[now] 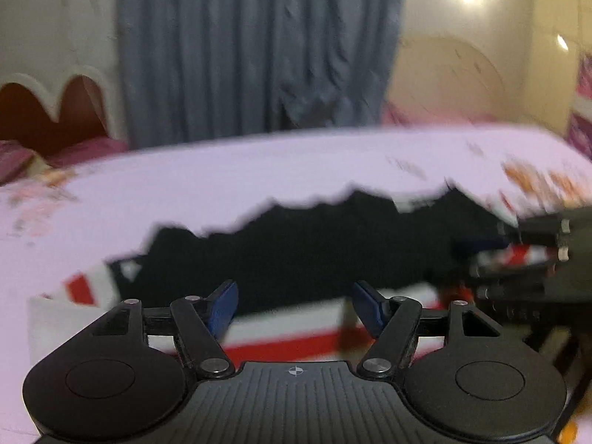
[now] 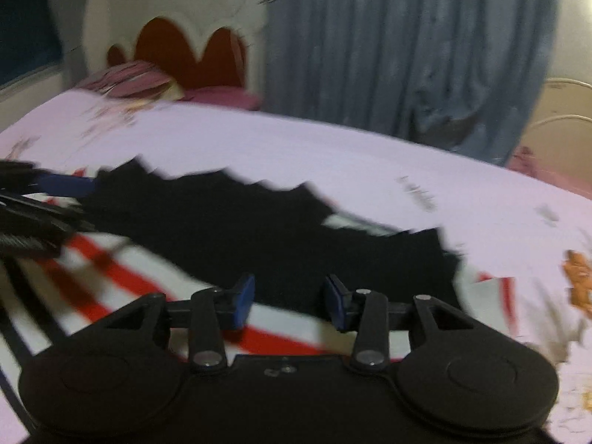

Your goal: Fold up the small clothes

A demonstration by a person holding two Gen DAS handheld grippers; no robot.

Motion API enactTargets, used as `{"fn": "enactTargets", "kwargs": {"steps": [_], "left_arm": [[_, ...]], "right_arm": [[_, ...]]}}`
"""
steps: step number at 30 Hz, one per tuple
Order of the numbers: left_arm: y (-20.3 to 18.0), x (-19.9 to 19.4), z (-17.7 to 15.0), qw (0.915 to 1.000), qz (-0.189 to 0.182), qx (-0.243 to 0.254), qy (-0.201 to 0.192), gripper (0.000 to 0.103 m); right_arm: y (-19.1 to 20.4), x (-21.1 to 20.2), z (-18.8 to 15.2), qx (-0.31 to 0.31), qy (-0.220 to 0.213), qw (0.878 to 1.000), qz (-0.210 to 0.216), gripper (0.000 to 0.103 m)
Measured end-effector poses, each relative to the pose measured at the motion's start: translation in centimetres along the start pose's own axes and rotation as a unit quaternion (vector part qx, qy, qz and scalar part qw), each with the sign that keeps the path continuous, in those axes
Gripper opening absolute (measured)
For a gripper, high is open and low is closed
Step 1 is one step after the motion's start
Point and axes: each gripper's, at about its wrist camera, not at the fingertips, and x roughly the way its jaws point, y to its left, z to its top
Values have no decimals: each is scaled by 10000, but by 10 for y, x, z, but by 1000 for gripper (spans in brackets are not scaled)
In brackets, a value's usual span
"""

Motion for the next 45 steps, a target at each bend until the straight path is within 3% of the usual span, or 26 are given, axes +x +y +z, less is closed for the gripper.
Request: {"fn": "enactTargets", "kwargs": {"steps": [2, 4, 5, 7, 10, 12, 14, 16, 18, 20, 23, 26, 31, 35, 37, 39, 41, 45], "left_arm": [[12, -1, -11, 9995, 319, 72, 50, 70], [36, -5, -21, 9974, 684, -213, 115, 76], [47, -9, -26, 9969, 690, -367, 116, 75], [50, -14, -27, 9966, 726, -346, 166, 75], [32, -20, -20, 9949, 956, -283, 137, 75], [16, -35, -19, 9960, 838, -303, -75, 75], [-6, -46, -24, 9981, 480, -367, -141, 76], [-29, -46, -33, 9993, 357, -54, -50, 76], [-39, -43, -45, 9994, 335, 76, 101, 75], [-23, -45, -49, 9983, 96, -555, 152, 76], [-18, -60, -44, 9979, 280, -581, 114, 75], [-24, -82, -47, 9985, 198, -509, -51, 75], [-42, -87, -71, 9988, 285, -355, 155, 75], [-16, -99, -87, 9954, 705, -613, 218, 75], [10, -110, -98, 9907, 1070, -799, 255, 75], [33, -118, -109, 9901, 952, -1002, 252, 73], [33, -123, -111, 9910, 930, -923, 259, 71], [14, -128, -104, 9917, 994, -802, 124, 71]], "right_arm": [[-10, -3, -3, -46, 17, 9998, -174, 41], [-38, -9, -11, 279, 111, 9973, -670, 41], [-56, -10, -18, 502, 205, 9943, -922, 41], [-76, -15, -26, 695, 229, 9936, -859, 38], [-66, -21, -18, 475, 299, 9941, -926, 37], [-52, -39, -12, 448, 49, 9950, -887, 39], [-39, -50, -11, 442, -63, 9969, -648, 41], [-18, -54, -18, 209, 21, 9993, -321, 39], [0, -47, -30, -26, 297, 9991, -304, 39], [-1, -45, -43, 67, 384, 9984, -416, 40], [-2, -57, -41, 344, 436, 9969, -559, 40], [19, -77, -40, 193, 136, 9993, -300, 35], [60, -77, -54, -64, 319, 9995, -39, 37], [55, -84, -68, -179, 406, 9985, -311, 37], [31, -95, -77, 92, 402, 9951, -903, 33], [1, -103, -93, 437, 563, 9870, -1442, 29], [-22, -113, -105, 729, 599, 9864, -1347, 29], [-18, -129, -95, 753, 422, 9865, -1390, 31]]}}
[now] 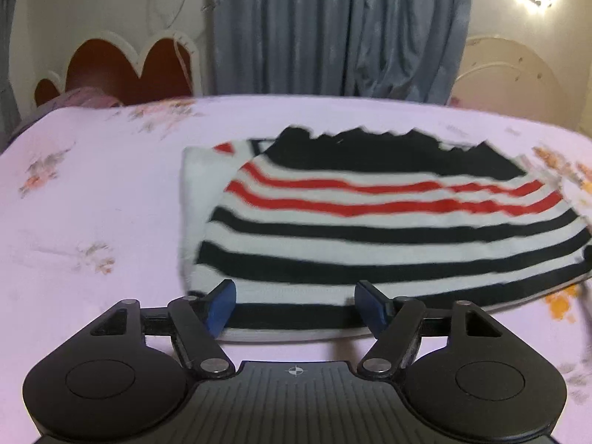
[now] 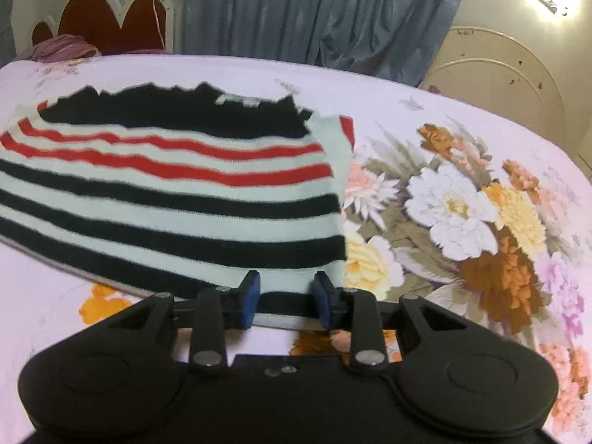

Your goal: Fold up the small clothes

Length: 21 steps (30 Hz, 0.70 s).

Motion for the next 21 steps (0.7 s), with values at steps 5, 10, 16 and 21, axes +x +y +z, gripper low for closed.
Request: {"fn": "enactTargets", "kwargs": {"steps": [5, 10, 16, 21], "left_arm": [[-2, 13, -9, 9997, 123, -68, 205, 71], [-1, 11, -8, 9996, 107, -88, 233, 71], [-3, 13, -9, 9996, 143, -11, 250, 71], [-3, 13, -10, 9996, 129, 13, 244, 71]], "right_arm": [[-10, 9, -18, 122, 160, 9998, -85, 30], [-6, -9, -11, 190, -170, 9996, -77, 32], [-4, 8, -14, 172, 314, 9992, -148, 31], [-3, 7, -11, 152, 356, 9991, -183, 32]]}}
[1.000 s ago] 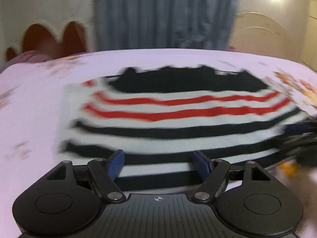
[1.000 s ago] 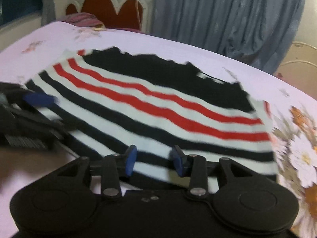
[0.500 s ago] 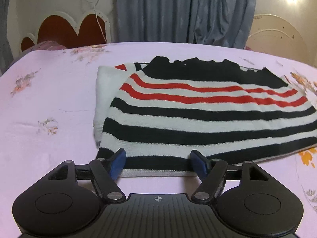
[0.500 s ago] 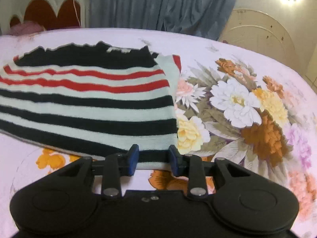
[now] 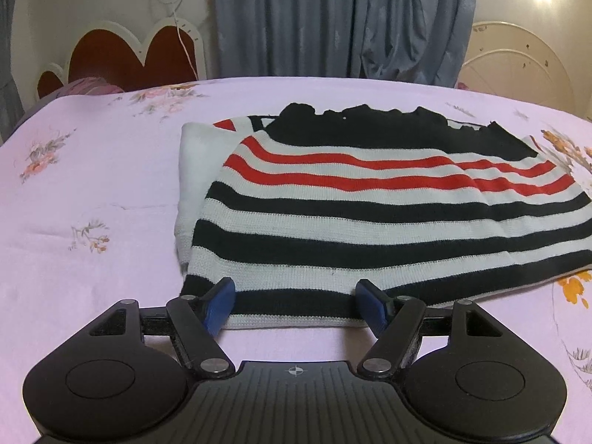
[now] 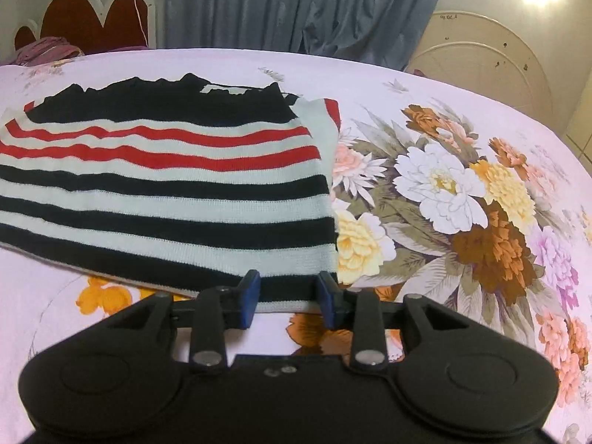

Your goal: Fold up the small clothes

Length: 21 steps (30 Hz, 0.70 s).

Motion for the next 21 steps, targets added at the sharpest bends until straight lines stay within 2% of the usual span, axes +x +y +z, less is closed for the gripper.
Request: {"fn": "enactTargets", "kwargs": {"steps": [2, 3, 5, 6, 7, 12, 17, 21], "left_arm": [[0, 0, -1, 10000, -6, 1, -4, 72], [-1, 0, -1, 10000, -4, 4, -8, 72], [-1, 0, -1, 10000, 6, 10, -8, 72], [-1, 0, -1, 10000, 9, 9, -3, 72], [-2, 0, -1, 10000, 12, 3, 2, 72], [1, -2, 0, 10000, -40, -64, 29, 73], [7, -33, -9, 9997, 139, -147, -112, 81], [26, -47, -31, 9962, -13, -865, -61, 81]], "right_arm": [[0, -12, 1, 157, -274, 9995, -34, 41], [0, -17, 0, 205, -457, 9987, -15, 51], [2, -17, -2, 193, -454, 9987, 85, 47], [3, -9, -4, 159, -206, 9996, 112, 41], [3, -2, -7, 147, -29, 9998, 109, 40], [-2, -7, -9, 290, -128, 9994, 155, 40], [-11, -24, -20, 306, -303, 9988, 243, 41], [-15, -33, -30, 361, -336, 9982, 351, 40]]}}
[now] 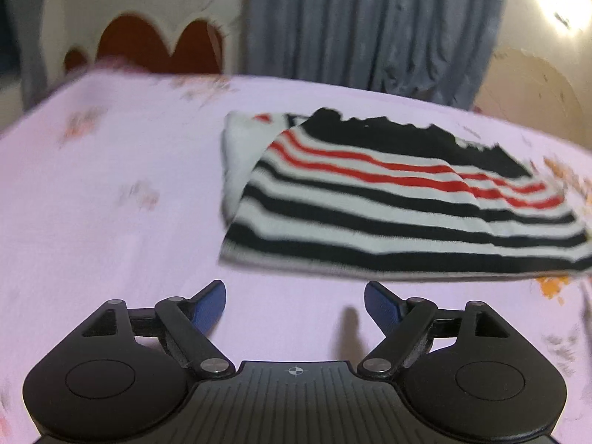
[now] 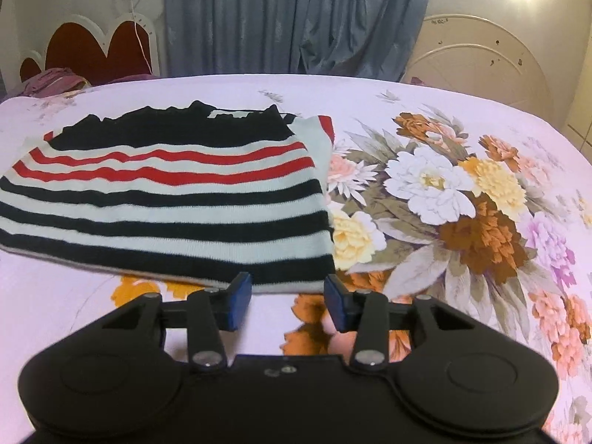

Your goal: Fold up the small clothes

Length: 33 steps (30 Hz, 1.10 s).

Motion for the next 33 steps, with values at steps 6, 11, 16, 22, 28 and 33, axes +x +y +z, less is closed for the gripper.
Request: {"fn": "enactTargets", "kwargs": {"steps": [6, 11, 16, 22, 28, 33], "left_arm": [[44, 13, -4, 9718, -916, -2173, -72, 70], [56, 43, -9, 9401, -1089, -3227, -112, 56], [58, 60, -9, 9234, -1161, -3647, -283, 55], [58, 79, 0, 9167, -1168, -3787, -510, 55], [62, 97, 17, 9152, -1133, -3821, -593, 40], [63, 92, 28, 9212, -1226, -3644, -606, 21]], "right_arm": [[5, -3, 2, -42, -74, 9998, 201, 27], [15, -4, 21, -141, -138, 9993, 333, 26], [23, 6, 36, -183, -173, 9986, 467, 25], [47, 33, 57, -281, -105, 9947, 982, 9], [87, 66, 86, -436, -43, 9911, 1259, 9], [114, 83, 105, -458, -119, 9889, 1406, 9]]}}
